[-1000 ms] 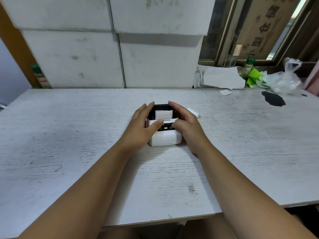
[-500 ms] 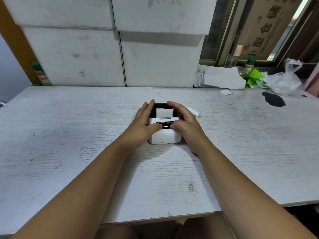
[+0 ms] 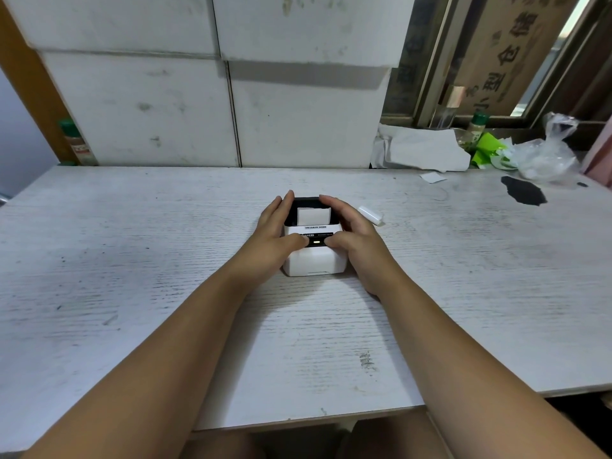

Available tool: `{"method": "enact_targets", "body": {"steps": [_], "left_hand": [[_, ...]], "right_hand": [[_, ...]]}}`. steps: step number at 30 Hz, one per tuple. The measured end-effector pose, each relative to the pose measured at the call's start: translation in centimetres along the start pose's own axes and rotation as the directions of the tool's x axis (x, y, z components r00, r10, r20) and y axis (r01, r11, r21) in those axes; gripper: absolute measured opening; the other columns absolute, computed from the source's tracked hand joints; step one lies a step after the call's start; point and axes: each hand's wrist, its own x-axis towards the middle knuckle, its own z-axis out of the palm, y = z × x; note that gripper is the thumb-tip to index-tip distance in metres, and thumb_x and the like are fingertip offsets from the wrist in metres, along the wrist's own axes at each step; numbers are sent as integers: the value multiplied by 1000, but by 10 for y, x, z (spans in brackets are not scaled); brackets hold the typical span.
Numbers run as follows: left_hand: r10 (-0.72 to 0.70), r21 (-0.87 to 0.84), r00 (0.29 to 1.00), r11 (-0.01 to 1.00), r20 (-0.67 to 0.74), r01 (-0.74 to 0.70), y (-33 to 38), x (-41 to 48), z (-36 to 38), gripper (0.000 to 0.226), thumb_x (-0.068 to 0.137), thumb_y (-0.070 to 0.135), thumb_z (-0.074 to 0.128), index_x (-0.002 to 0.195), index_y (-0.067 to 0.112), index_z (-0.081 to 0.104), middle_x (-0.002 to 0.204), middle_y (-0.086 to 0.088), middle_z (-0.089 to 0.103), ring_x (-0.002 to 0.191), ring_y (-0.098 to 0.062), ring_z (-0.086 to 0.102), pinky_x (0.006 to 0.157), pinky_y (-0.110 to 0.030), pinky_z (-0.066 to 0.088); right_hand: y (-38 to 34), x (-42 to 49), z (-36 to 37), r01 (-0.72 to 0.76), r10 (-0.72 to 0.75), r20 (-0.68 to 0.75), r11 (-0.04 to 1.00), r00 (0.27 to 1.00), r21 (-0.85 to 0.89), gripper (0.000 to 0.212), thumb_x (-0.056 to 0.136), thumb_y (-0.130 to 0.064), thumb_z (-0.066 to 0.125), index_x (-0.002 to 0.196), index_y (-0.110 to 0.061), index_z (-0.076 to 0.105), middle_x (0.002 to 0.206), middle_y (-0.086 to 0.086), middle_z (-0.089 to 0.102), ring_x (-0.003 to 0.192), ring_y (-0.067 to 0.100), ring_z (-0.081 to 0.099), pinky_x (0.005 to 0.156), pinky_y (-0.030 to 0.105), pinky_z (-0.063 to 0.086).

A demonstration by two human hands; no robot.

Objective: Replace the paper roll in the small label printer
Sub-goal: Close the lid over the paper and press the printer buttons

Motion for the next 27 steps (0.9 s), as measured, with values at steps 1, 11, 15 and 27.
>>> {"method": "enact_targets", "body": {"steps": [1, 11, 15, 27], "left_hand": [[4, -6, 1000, 1000, -1, -4, 1, 0, 0, 74, 89, 15, 52, 148, 38, 15, 159, 15, 5, 144, 0, 6, 94, -10, 21], [23, -5, 1000, 1000, 7, -23, 3, -1, 1, 72, 90, 11, 52, 148, 36, 17, 159, 13, 5, 141, 5, 6, 101, -16, 14], [21, 3, 1000, 1000, 5, -21, 3, -1, -1, 71, 90, 14, 53, 148, 37, 19, 160, 13, 6, 144, 1, 5, 106, -19, 15], [25, 23, 1000, 999, 4, -25, 1, -1, -1, 70, 89, 19, 53, 147, 40, 19, 160, 14, 6, 144, 2, 4, 103, -19, 14]], "right_hand": [[1, 1, 0, -4, 4, -2, 1000, 1000, -3, 62, 62, -10, 52, 110, -48, 61, 144, -1, 49, 127, 15, 50, 102, 38, 44], [4, 3, 0, -17, 17, 16, 1000, 1000, 2, 61, 61, -14, 54, 108, -52, 63, 154, 0, 38, 140, 18, 38, 111, 46, 38], [3, 2, 0, -14, 14, 9, 1000, 1000, -10, 60, 63, -13, 54, 108, -51, 62, 154, -1, 37, 141, 17, 38, 112, 46, 37], [2, 1, -1, 17, -17, 6, 1000, 1000, -21, 61, 76, -9, 57, 127, -42, 54, 148, -3, 45, 130, 12, 49, 105, 35, 45]]}}
